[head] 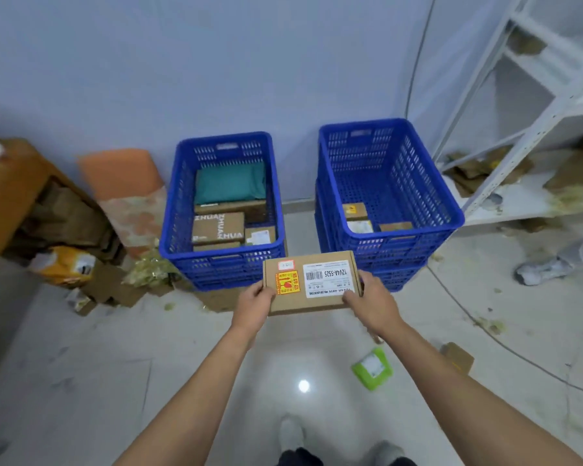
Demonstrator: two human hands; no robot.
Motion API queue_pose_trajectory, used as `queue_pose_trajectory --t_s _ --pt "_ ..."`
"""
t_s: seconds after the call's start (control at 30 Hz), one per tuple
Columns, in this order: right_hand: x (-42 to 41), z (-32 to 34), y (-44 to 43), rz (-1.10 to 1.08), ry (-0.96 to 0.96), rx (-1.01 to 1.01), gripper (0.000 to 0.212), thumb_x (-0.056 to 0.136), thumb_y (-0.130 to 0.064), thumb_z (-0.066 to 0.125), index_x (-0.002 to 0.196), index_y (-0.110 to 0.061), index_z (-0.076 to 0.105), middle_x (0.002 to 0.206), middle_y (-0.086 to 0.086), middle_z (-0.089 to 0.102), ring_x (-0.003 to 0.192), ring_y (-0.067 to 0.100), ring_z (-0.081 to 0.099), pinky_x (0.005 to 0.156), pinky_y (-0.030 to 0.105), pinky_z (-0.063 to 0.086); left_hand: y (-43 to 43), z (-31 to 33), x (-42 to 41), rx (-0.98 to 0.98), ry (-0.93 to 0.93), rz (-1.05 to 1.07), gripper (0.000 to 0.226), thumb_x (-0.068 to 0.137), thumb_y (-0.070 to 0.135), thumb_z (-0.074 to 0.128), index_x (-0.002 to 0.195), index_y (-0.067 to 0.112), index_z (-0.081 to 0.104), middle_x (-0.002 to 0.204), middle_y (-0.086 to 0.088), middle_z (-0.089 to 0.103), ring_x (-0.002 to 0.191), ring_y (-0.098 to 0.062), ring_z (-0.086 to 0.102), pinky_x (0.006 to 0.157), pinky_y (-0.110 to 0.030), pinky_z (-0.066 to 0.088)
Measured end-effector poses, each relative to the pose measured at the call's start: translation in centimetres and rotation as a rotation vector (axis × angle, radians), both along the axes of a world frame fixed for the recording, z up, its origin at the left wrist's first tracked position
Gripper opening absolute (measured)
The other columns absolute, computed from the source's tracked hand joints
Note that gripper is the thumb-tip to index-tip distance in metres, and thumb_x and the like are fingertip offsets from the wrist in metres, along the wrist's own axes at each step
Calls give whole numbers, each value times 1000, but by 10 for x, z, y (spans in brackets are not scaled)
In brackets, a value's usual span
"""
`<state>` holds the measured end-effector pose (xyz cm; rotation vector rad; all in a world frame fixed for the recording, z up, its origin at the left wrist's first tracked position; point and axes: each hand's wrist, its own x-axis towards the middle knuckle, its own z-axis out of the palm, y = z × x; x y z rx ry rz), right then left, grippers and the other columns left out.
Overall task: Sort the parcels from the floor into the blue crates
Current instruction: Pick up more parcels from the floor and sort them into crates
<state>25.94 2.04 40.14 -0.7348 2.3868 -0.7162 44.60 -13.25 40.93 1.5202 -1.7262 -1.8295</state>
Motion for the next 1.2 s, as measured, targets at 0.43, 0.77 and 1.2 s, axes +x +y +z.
queue_pose_trajectory --t_s 0.43,0.77,1.2 --pt "-9 16 -176 225 29 -102 38 88 -35 55 125 -28 54 118 -4 62 98 15 60 77 37 51 -147 15 25 -36 -29 222 29 89 26 59 114 24 73 103 7 72 103 -17 64 99 -39 51" --pt "-85 -23 -334 310 -101 -83 37 90 -34 52 126 -25 51 118 -2 59 99 16 62 86 41 54 -289 -6 -41 -6 -137 302 36 97 15 53 129 24 67 120 -1 69 110 -20 63 98 -43 54" --pt "-131 -90 -461 446 -158 221 41 91 -34 53 126 -14 46 125 7 60 110 28 59 89 38 47 -397 -70 -70 139 -267 318 35 93 29 55 125 26 69 130 -2 67 122 -23 61 109 -47 46"
